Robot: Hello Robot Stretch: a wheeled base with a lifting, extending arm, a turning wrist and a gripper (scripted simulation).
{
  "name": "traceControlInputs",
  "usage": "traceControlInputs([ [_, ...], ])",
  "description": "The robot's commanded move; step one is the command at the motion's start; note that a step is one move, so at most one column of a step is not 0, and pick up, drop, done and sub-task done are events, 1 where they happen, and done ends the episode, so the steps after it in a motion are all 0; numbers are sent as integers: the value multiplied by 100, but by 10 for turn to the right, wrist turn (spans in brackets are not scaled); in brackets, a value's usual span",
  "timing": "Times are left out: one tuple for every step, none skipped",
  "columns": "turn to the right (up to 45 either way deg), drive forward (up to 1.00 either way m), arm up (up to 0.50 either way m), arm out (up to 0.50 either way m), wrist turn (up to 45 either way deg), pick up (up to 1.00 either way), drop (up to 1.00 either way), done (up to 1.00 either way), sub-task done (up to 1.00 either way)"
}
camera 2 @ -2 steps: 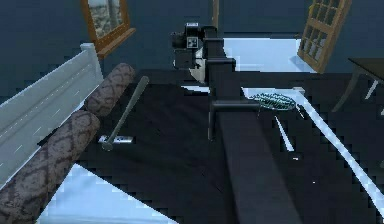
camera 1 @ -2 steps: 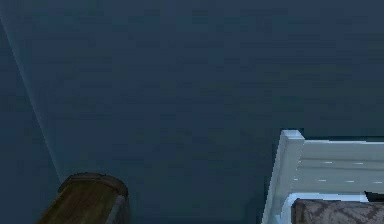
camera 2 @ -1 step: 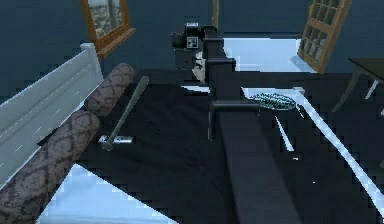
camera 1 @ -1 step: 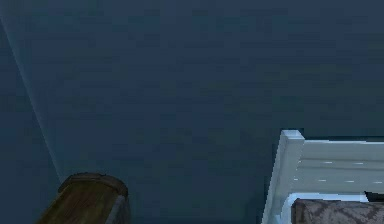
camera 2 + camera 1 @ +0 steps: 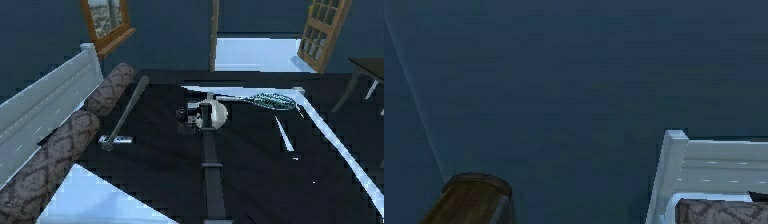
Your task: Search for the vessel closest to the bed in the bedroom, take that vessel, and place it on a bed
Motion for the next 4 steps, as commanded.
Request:
traceControlInputs([
  [0, 0, -32, 0, 0, 0, 0, 0, 0],
  [0, 0, 0, 0, 0, 0, 100, 0, 0],
  [0, 0, 10, 0, 0, 0, 0, 0, 0],
  [0, 0, 0, -8, 0, 0, 0, 0, 0],
])
